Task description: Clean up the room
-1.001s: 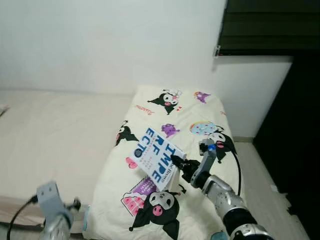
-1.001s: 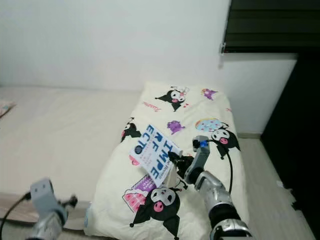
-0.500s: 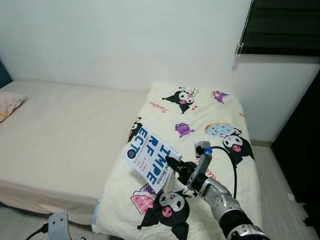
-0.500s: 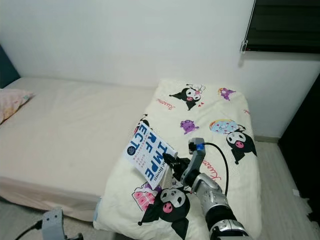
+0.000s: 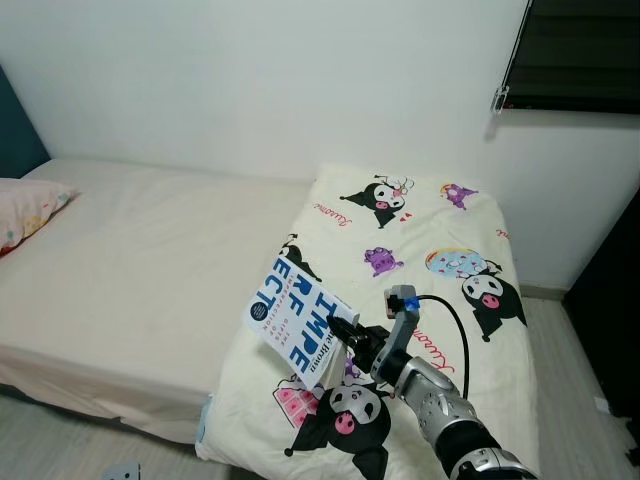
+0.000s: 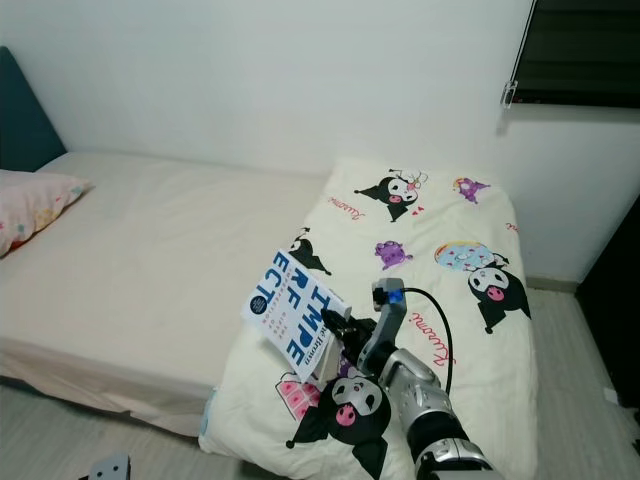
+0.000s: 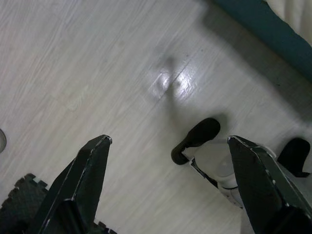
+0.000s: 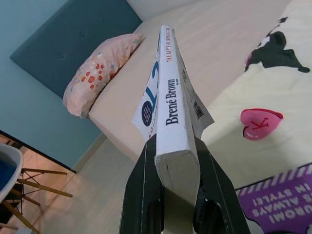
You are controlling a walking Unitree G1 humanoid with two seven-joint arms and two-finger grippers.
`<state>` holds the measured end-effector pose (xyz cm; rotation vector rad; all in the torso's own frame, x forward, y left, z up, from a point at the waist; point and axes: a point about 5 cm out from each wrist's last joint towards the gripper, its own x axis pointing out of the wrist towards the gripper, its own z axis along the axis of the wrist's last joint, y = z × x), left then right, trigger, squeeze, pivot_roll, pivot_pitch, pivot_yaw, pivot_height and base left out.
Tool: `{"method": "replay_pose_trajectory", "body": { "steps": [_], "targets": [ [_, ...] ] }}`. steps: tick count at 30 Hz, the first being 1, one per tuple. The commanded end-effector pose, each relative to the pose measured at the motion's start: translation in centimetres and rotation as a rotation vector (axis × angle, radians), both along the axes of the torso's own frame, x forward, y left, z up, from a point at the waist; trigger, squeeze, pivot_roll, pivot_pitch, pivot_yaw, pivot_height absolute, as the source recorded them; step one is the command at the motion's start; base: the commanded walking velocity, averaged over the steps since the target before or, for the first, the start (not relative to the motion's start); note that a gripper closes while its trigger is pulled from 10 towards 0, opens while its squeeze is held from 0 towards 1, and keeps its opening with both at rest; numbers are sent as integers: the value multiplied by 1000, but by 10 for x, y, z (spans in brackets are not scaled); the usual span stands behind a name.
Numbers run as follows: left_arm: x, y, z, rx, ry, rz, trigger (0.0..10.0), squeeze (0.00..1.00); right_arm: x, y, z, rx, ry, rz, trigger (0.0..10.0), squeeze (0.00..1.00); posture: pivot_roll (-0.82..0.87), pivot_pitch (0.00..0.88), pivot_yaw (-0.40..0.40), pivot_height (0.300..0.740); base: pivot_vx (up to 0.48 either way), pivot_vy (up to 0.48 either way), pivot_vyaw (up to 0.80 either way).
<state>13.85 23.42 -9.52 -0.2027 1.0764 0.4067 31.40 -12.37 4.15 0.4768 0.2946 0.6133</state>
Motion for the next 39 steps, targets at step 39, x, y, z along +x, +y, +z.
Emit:
{"method": "replay_pose_trajectory", "body": {
  "steps": [39],
  "targets": [
    [-3,1,-1,-17,17,-17,10000,0,0,1,1,8,-35,7,10000,0,-101,0,-1,740,-147,0,752]
  ]
}}
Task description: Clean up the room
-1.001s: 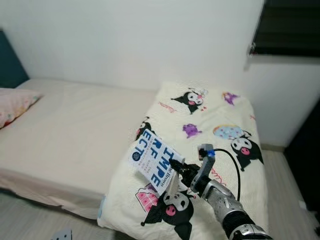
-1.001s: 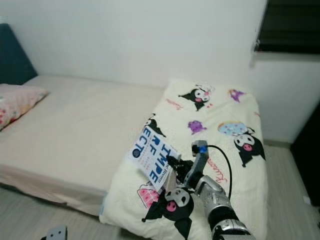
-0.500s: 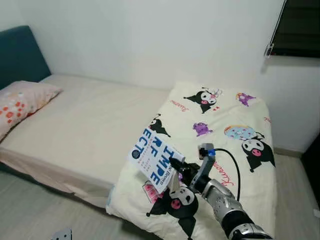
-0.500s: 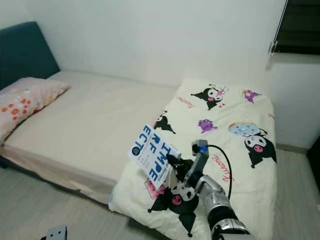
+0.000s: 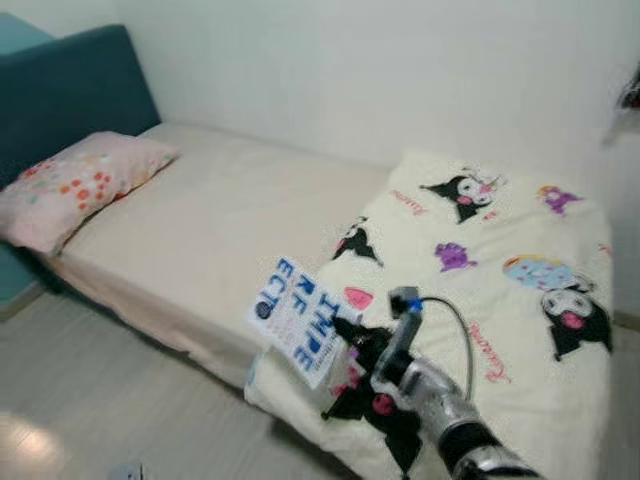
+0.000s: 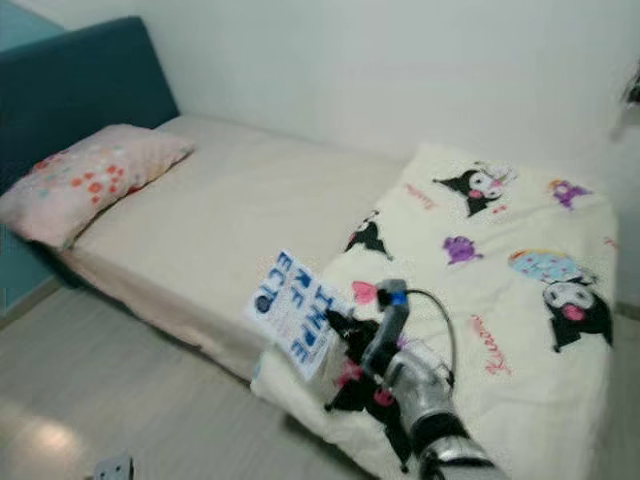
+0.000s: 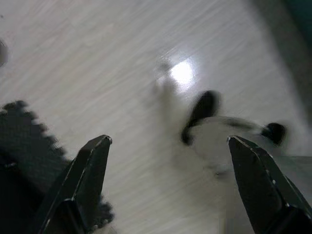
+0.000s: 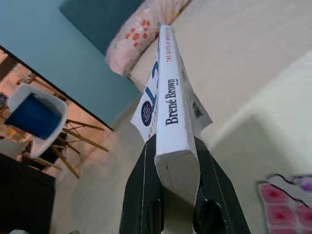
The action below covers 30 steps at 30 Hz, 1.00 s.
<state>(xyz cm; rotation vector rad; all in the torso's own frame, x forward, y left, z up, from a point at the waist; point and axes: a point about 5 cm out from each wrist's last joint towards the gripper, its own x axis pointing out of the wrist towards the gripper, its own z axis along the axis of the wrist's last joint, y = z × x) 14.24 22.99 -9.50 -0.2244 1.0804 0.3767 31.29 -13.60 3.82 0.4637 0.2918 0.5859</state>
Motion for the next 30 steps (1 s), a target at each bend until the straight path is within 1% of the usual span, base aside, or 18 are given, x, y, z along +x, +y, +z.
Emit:
{"method": "replay_pose_trajectory", "body": {
  "steps": [1,8,12,13,14,16,17,18,19,23,25,30],
  "targets": [
    [-7,5,-1,15,21,-5,10000,0,1,14,3,23,-33,36,10000,0,-101,0,-1,740,0,0,750],
    [-8,6,-1,25,27,-19,10000,0,0,13,2,15,-31,44,10000,0,-105,0,-1,740,0,0,750],
    [-4,6,0,17,-2,-10,10000,0,-1,15,2,1,-31,71,10000,0,-104,0,-4,740,0,0,753],
    [1,6,2,9,-24,-2,10000,0,-1,16,2,-15,-32,81,10000,0,-104,0,-5,740,0,0,750],
    [1,6,2,9,-24,-2,10000,0,-1,16,2,-15,-32,81,10000,0,-104,0,-5,740,0,0,750],
    [5,5,3,15,-37,-14,10000,0,-3,19,-2,-99,-23,124,10000,0,-106,0,-5,740,0,0,756],
    [7,4,4,19,-40,-20,10000,0,-5,23,-4,-158,-32,165,10000,0,-106,0,-5,740,0,0,700],
    [7,4,4,19,-40,-20,10000,0,-5,23,-4,-158,-32,165,10000,0,-106,0,-5,740,0,0,700],
    [8,4,4,24,-43,-22,10000,0,-6,25,-5,-195,-37,187,10000,0,-111,0,-4,740,0,0,0],
    [12,5,6,32,-56,-12,10000,0,-1,28,-1,-191,-46,162,10000,0,-113,0,-6,740,330,0,0],
    [14,4,7,28,-68,-4,10000,0,4,25,3,-223,-55,122,10000,0,-115,0,-6,740,480,0,0],
    [17,2,7,19,-80,2,10000,0,9,20,9,-214,-67,82,10000,0,-116,0,-8,740,480,0,0]
  ]
}}
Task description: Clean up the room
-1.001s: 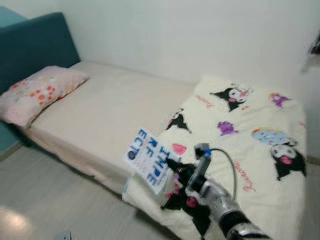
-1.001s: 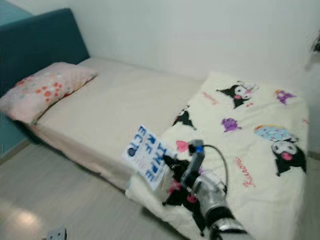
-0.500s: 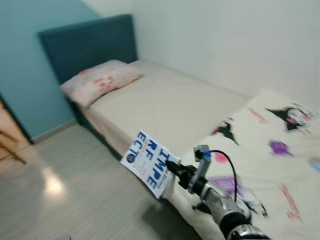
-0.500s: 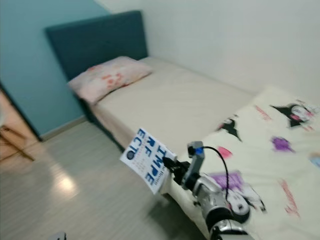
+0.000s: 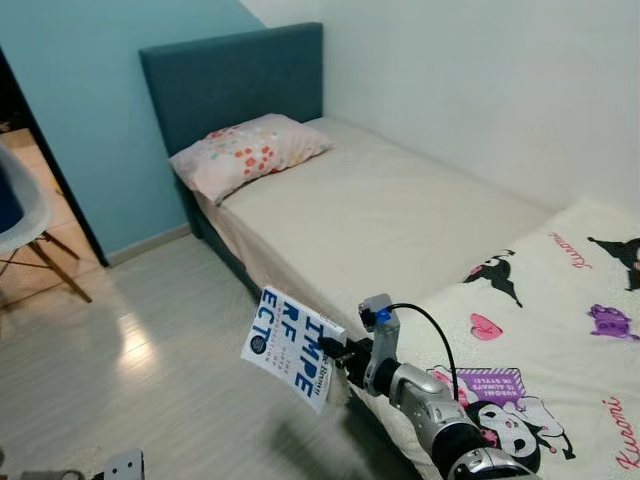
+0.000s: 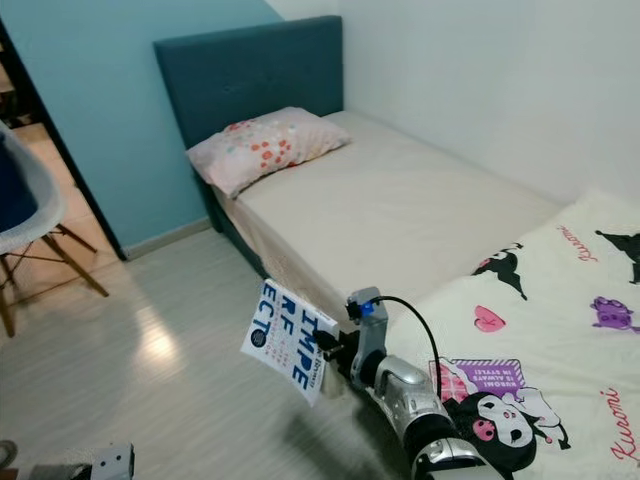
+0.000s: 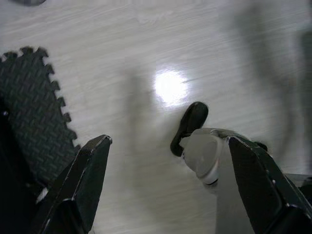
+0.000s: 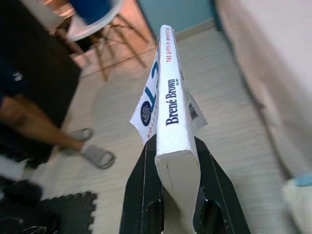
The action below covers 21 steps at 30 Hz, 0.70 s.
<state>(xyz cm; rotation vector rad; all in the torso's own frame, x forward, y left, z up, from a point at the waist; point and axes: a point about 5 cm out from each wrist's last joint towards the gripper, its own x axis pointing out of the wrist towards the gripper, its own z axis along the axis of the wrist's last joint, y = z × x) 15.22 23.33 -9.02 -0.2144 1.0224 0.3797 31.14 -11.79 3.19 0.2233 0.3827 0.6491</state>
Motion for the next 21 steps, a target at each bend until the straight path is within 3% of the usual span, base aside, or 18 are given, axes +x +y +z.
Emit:
{"method": "replay_pose_trajectory", "body": {
  "steps": [1,3,7,10,21],
  "targets": [
    [7,-1,3,-2,-26,2,10000,0,11,2,15,24,-68,-19,10000,0,-116,0,-8,740,480,0,0],
    [9,-3,3,-8,-36,6,10000,0,14,0,18,15,-78,-32,10000,0,-116,0,-10,740,480,0,0],
    [16,-5,6,-9,-54,6,10000,0,13,3,16,-98,-99,22,10000,0,-118,0,-11,740,480,0,0],
    [22,-7,8,-11,-72,3,10000,0,12,7,16,-149,-128,57,10000,0,-116,0,-12,740,480,0,719],
    [31,-8,12,-3,-97,-5,10000,0,11,15,20,-113,-154,113,10000,0,-116,0,-10,740,480,0,794]
  ]
}}
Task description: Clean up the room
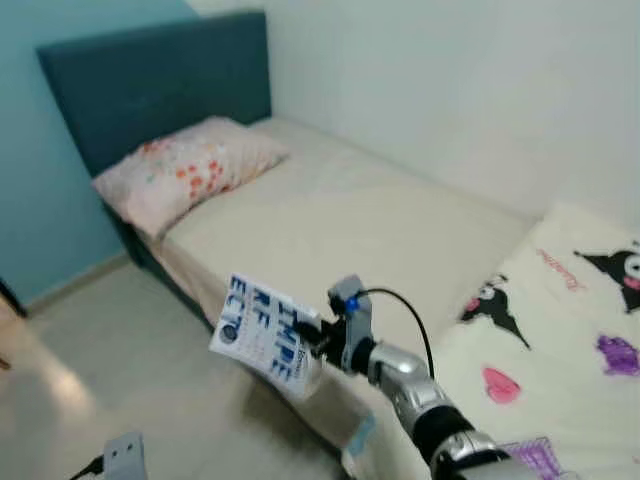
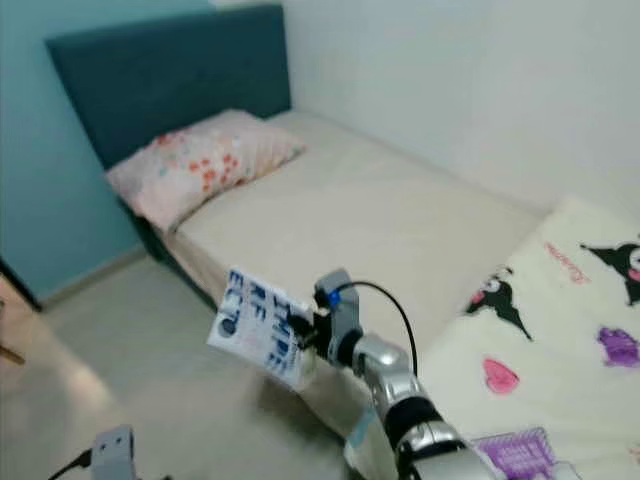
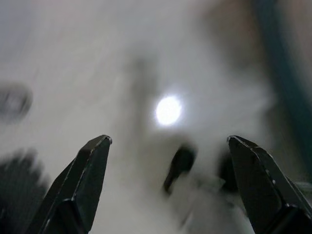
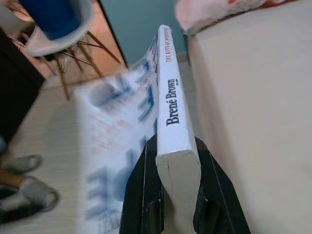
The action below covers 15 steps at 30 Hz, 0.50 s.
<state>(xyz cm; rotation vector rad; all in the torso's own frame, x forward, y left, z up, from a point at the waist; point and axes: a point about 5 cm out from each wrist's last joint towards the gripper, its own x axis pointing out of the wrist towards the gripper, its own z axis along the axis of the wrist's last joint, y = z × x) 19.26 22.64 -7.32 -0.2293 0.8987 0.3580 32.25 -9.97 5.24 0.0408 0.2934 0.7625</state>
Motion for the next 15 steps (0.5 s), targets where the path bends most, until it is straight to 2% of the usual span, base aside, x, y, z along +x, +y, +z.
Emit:
{"method": "replay_pose_trajectory", "body": {
  "steps": [1,11,14,15],
  "targets": [
    [-10,-1,-5,-4,29,1,10000,0,0,-3,0,4,-10,-10,10000,0,-116,0,-10,740,480,0,794],
    [-9,-7,-6,-6,27,-4,10000,0,-1,-1,0,15,-13,1,10000,0,-120,0,-9,740,480,0,794],
    [-6,-8,-5,-7,22,-8,10000,0,1,-6,0,9,-7,-50,10000,0,-119,0,-10,740,425,0,740],
    [-5,-9,-4,-7,16,-13,10000,0,4,-12,-1,14,11,-114,10000,0,-118,0,-10,740,480,0,0]
  ]
}}
